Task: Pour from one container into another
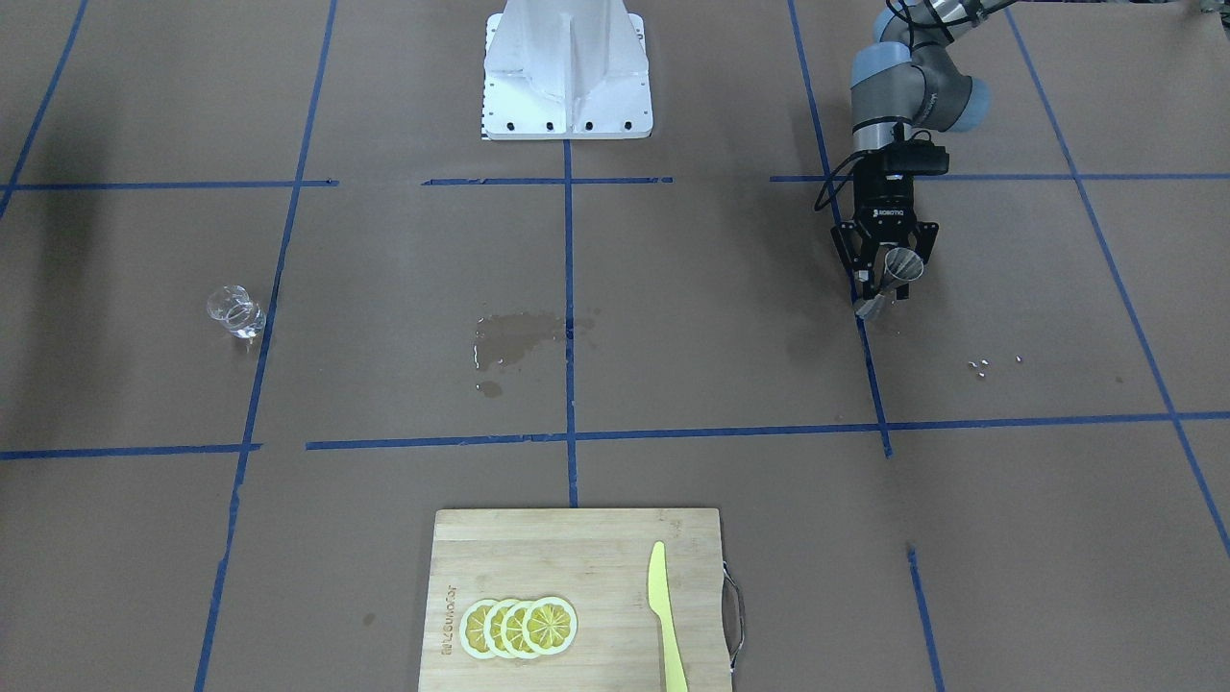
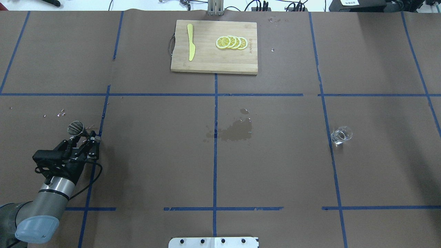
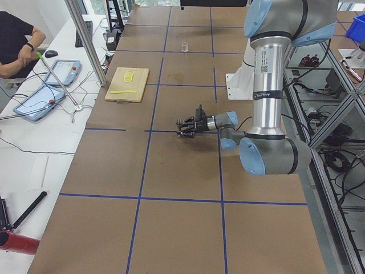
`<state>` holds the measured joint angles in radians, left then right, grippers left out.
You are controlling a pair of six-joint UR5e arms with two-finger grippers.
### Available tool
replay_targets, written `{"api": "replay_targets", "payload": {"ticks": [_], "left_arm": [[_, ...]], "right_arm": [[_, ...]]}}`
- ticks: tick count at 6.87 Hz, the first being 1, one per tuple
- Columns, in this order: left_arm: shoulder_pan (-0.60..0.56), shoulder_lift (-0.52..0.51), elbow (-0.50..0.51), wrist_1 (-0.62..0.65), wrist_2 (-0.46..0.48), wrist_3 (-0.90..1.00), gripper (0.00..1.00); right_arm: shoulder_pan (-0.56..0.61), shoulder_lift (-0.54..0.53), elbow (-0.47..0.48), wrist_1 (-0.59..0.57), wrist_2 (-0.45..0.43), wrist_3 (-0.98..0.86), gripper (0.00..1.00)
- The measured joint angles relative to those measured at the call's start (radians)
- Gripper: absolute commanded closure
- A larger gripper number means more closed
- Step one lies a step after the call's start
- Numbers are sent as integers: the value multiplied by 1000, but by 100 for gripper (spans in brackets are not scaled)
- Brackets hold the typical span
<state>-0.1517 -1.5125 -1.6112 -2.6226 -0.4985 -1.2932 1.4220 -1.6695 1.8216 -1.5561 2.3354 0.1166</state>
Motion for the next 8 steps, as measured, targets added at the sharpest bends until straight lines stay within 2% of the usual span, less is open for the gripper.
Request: {"api": "replay_targets", "payload": {"ticks": [3,4,5,6,8], "left_arm": [[0,0,-3,0,1,0,72],[0,0,-5,0,0,0,82],[0,0,-6,0,0,0,97],[-1,0,-8,0,0,1,100],[-1,1,-20,-1,0,9,100]], "right_arm": [[0,1,1,1,0,0,0],[0,1,0,1,0,0,0],[1,1,0,1,0,0,0],[0,2,1,0,0,0,0],[0,4,7,1,6,1,0]]}}
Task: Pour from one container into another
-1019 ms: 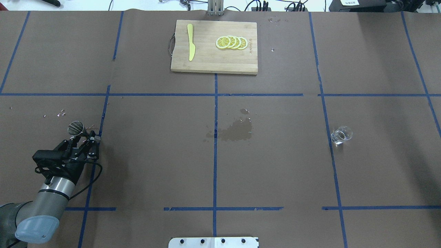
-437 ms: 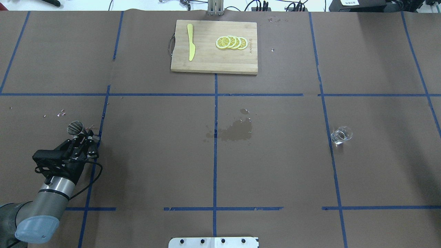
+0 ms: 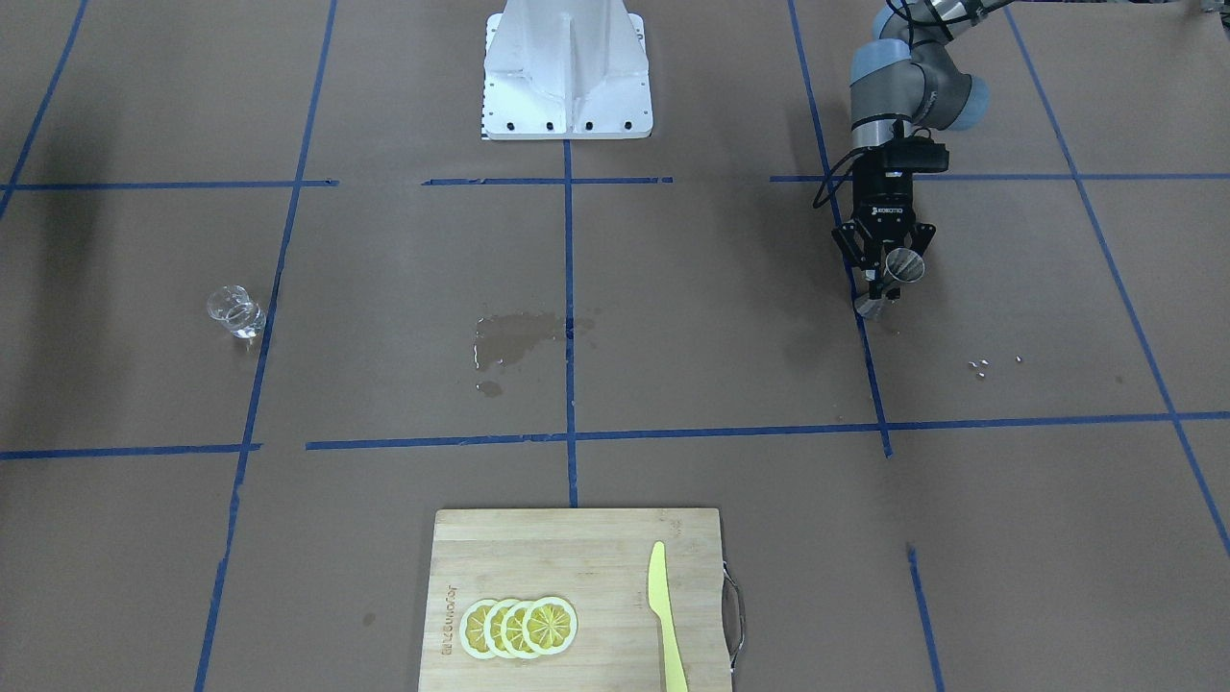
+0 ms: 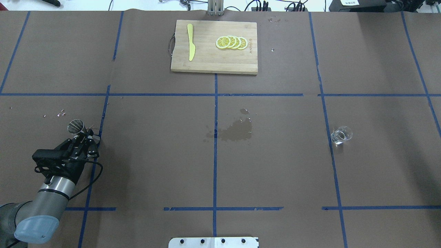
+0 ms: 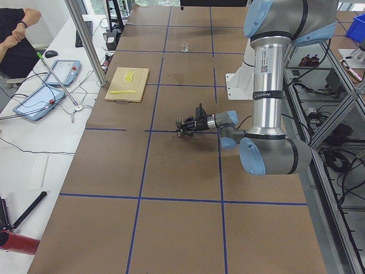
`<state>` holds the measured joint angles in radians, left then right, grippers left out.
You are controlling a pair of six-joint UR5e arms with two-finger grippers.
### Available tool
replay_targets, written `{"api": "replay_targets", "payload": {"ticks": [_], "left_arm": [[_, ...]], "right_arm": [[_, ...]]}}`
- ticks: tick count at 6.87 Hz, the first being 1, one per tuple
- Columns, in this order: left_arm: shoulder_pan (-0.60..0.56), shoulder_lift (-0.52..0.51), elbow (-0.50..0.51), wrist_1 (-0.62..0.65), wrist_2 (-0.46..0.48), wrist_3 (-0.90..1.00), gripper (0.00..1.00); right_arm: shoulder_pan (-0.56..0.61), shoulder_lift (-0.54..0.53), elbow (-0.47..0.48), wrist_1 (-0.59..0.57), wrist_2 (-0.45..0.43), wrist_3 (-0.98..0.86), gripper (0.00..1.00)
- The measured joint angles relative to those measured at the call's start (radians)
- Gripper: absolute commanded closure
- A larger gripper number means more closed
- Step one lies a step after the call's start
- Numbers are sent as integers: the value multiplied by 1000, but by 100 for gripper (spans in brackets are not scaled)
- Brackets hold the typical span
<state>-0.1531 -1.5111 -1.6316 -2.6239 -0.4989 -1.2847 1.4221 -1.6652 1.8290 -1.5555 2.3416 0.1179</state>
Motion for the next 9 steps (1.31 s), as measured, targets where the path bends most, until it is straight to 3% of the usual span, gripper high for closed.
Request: {"api": "replay_targets", "payload": {"ticks": [2,4,5,7,9], "left_arm": [[-1,-2,-25,-16,-1,23,100],[0,-48,-39,-27,0,59,100],[-1,-91,-40,-29,-1,101,100],[-1,-156,-40,-30,-3,169,100],[-3,-178,-38,-30,-5,184,100]], "right_arm": [[0,1,10,33,10,3,0],[-9,-15,15,140,82,8,0],[-38,-35,17,247,106,57,0],[-170,-73,21,575,87,369,0],[-367,-138,41,910,-84,685,0]]}}
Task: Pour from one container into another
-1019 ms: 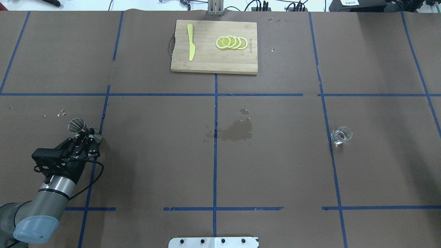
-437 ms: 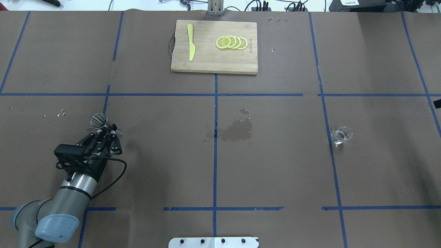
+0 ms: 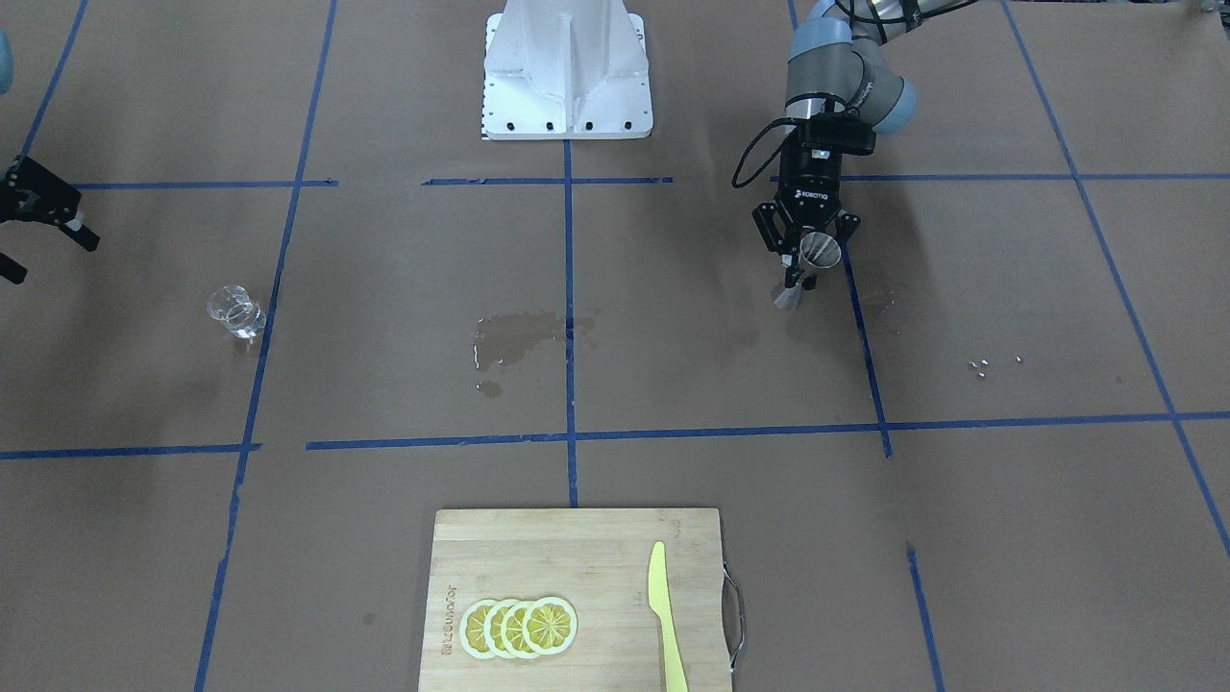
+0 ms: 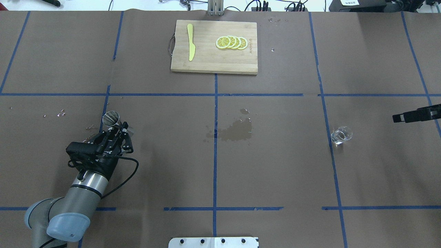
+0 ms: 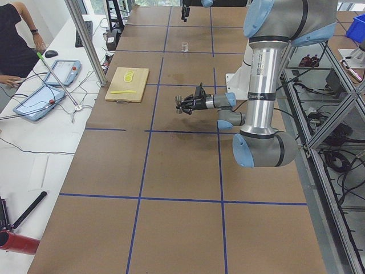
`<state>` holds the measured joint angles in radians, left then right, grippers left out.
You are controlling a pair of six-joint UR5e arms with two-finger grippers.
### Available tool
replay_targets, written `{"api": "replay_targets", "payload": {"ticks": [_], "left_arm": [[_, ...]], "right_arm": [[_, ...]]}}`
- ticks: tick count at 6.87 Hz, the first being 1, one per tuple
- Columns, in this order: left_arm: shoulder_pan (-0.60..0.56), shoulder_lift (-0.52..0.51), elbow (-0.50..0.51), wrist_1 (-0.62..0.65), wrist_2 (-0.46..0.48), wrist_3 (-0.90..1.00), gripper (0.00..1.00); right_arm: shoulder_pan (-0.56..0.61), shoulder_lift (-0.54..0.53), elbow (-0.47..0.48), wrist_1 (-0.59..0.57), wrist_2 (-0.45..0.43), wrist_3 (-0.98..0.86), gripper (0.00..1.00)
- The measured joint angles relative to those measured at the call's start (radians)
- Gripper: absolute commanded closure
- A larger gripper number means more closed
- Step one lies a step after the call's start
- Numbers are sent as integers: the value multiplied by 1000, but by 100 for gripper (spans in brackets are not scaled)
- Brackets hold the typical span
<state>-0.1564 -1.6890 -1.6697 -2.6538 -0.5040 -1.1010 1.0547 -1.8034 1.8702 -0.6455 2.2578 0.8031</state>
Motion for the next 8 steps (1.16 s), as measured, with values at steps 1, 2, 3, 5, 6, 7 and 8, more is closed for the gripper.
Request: {"api": "replay_targets", "payload": {"ticks": [1,2,3,5,6,7,8], "left_arm": [[-2,-2,1,0,-1,2,100],[-4,-2,0,0,-2,2,100],[-5,-3,-1,0,-3,3,100],[-4,-6,-2,0,-3,3,100],[-3,-7,-2,0,-3,3,100],[-3,-9,-2,0,-3,3,100],[-3,-10,-1,0,-4,3,100]], "right_arm": [[-105,-37,39,72,-143,107,0],[-210,-85,92,98,-314,173,0],[-289,-125,136,107,-446,229,2],[-410,-167,178,110,-687,335,2],[-505,-176,183,108,-870,397,2],[-630,-182,185,96,-1074,438,1],[-759,-181,185,59,-1283,470,2]]}}
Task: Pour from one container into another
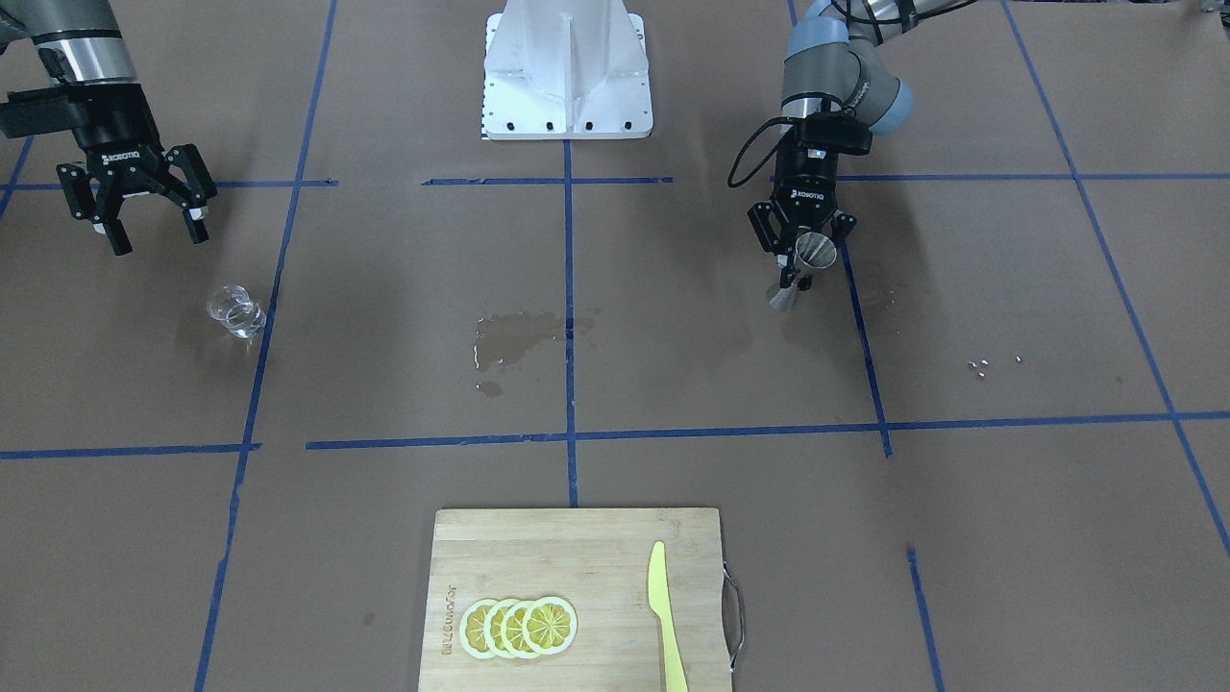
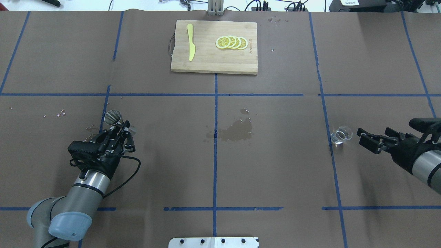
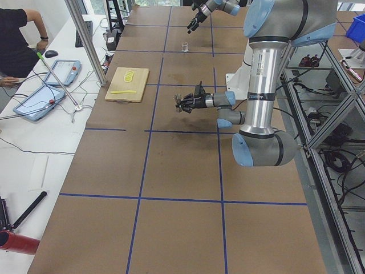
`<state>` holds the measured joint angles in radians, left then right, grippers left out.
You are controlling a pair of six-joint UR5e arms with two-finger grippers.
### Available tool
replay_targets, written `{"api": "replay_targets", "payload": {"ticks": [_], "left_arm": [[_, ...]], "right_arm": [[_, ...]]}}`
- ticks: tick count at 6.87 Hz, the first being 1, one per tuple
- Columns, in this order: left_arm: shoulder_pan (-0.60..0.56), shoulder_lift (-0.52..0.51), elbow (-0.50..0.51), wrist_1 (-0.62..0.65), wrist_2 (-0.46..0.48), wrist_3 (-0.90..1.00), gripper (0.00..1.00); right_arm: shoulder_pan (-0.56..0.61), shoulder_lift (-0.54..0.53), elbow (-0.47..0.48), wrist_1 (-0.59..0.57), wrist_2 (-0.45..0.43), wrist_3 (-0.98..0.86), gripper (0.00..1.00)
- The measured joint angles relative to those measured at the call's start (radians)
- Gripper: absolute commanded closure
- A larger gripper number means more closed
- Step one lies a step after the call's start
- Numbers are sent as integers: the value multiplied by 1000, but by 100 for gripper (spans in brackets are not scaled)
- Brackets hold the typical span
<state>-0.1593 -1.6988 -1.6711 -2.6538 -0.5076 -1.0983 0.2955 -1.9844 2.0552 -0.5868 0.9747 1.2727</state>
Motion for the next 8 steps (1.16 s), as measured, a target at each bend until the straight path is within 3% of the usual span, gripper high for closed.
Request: {"api": "replay_targets", "payload": {"ticks": [1,3,5,8], "left_arm": [[0,0,1,0,0,0,100],[0,-2,3,0,0,-1,100],[0,-5,4,0,0,-2,100],[0,-15,6,-2,1,-2,100]], "right_arm": [[-114,7,0,-60,-182,45,2],[-241,61,-31,-227,-397,171,2],[-269,130,-126,-301,-489,245,4],[-268,214,-211,-310,-541,299,5]]}}
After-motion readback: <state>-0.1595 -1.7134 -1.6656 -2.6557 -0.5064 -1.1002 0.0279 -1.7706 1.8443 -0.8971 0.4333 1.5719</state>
